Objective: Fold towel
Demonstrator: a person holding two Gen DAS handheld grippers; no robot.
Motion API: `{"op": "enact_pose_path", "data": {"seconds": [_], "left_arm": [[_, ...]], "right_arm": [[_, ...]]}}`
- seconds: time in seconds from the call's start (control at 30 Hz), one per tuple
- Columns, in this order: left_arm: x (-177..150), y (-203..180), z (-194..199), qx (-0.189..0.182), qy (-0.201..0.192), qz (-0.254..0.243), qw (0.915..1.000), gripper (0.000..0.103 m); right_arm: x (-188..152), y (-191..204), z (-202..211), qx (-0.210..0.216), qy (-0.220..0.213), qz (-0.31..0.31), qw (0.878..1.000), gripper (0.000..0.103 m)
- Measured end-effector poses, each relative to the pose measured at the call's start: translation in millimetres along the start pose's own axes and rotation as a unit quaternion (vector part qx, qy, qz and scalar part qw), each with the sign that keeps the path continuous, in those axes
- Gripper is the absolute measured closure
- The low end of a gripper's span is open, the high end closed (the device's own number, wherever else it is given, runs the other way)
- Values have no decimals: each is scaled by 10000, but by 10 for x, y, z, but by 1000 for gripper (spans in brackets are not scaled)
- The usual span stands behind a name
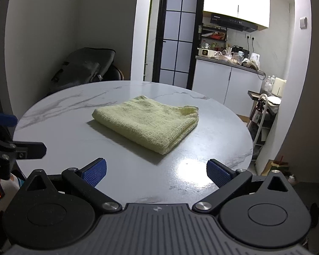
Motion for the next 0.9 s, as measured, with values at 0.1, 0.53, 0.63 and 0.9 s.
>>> {"op": "enact_pose_path", "data": {"seconds": [0.1, 0.53, 0.63, 0.9], "left_arm": [[-28, -18, -36, -111, 63, -129, 9998, 0], [-21, 93, -319, -121, 331, 32, 9994, 0], [-32, 92, -351, -69, 347, -34, 9994, 0], [-46, 136, -445, -127, 467, 48, 9988, 0]], "right_arm": [[12, -14, -7, 52, -2, -28, 10000, 1], [39, -16, -105, 162, 154, 6, 9998, 1], [39, -19, -116, 171, 183, 17, 9997, 1], [50, 2, -168, 102, 293, 91, 9995, 1]]}}
Point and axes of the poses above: each gripper's, at about its wrist camera, not at the fingertips, and z roughly against the way its jaws point, y to its left, x to its top, the point moved 5 cm from there along -z, roughly the way its jaws point, and after that the axes turned 3 degrees about -x, right-handed, at the moved point
